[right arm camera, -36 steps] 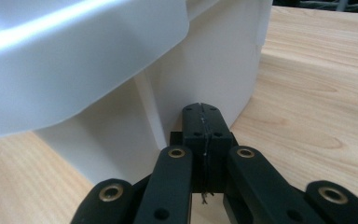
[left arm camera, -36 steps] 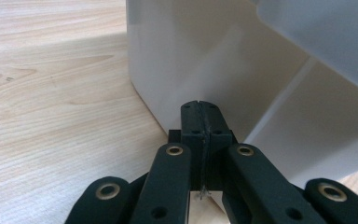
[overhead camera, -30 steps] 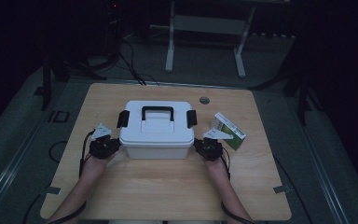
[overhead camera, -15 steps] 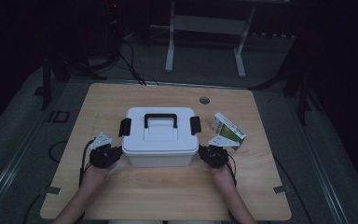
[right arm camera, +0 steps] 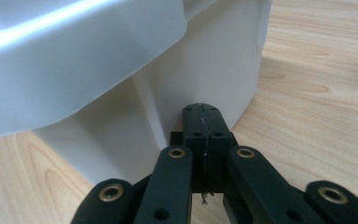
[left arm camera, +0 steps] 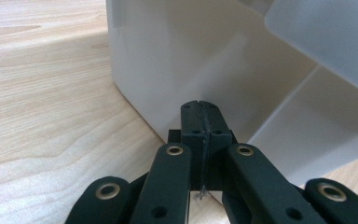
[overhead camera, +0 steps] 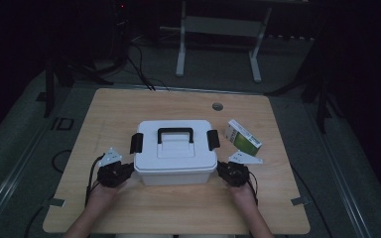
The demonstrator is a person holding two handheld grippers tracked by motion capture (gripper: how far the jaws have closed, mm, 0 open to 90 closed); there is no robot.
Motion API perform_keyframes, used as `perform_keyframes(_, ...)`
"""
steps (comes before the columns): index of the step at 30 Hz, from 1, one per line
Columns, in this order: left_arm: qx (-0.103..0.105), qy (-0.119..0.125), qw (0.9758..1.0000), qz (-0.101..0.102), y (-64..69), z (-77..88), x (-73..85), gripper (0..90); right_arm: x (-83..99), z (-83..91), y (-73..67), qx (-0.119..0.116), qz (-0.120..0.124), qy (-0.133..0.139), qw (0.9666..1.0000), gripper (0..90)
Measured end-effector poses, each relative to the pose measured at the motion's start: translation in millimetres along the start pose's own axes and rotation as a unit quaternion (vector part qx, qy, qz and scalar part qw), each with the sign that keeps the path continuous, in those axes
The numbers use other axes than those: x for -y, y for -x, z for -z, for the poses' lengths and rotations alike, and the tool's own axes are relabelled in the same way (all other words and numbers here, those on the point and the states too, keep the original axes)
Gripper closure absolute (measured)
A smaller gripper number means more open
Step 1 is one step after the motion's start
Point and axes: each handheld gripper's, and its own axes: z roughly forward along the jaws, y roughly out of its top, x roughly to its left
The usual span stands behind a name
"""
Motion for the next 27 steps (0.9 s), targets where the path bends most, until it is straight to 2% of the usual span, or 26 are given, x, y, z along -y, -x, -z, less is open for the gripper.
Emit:
perform_keyframes(9, 0.014, 0.002, 0.9999, 0.003, 7.2, 5.3, 6.9, 89.5, 8.3, 12.6, -4.4, -0.009, -0.011, 0.001, 0.9999, 90.0)
perform_keyframes(21, 0.013, 0.0, 0.9999, 0.004, 1.2, 5.4, 4.9, 89.5, 10.6, 15.3, -10.4, -0.016, -0.007, -0.001, 0.9998, 90.0)
perform_keyframes(25, 0.021, 0.008, 0.9997, 0.002, -2.1, 5.2, 7.2, 89.2, 11.4, 15.5, -10.8, -0.013, -0.012, 0.002, 0.9998, 90.0)
perform_keyframes(27, 0.025, 0.003, 0.9997, 0.001, -5.2, 4.7, 7.4, 89.0, 10.7, 15.7, -11.0, -0.004, 0.008, 0.002, 1.0, 90.0)
